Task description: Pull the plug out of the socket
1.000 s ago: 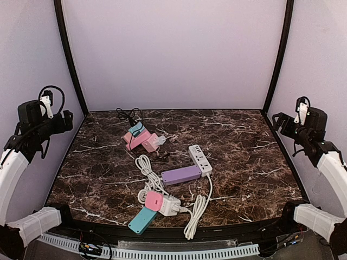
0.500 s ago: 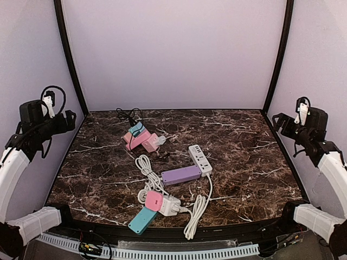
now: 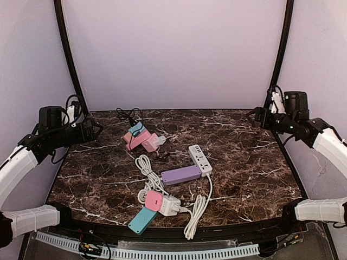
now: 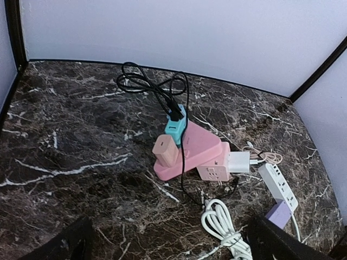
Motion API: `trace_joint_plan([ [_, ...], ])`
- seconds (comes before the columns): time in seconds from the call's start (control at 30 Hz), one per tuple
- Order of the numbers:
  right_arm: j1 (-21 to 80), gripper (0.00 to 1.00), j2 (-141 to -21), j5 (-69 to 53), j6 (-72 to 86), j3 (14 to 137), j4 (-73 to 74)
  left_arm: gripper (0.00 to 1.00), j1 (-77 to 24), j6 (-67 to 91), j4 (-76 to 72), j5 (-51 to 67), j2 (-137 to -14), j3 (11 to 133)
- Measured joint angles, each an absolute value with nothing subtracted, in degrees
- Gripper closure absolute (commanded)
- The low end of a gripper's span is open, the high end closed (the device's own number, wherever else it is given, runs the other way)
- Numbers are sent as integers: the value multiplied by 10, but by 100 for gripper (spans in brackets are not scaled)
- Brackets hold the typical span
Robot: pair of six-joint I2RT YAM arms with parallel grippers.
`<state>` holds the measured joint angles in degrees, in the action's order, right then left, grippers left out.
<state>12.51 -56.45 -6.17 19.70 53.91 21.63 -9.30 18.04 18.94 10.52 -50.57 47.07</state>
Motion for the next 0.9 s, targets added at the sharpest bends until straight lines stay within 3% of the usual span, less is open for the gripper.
trace_joint_plan([
  [0.4,352,14,-790,33,250,550,219,0,-176,266,122,141,-545,395],
  [0.9,433,18,-1029,57,246,692,220,0,-185,294,66,140,-554,370],
])
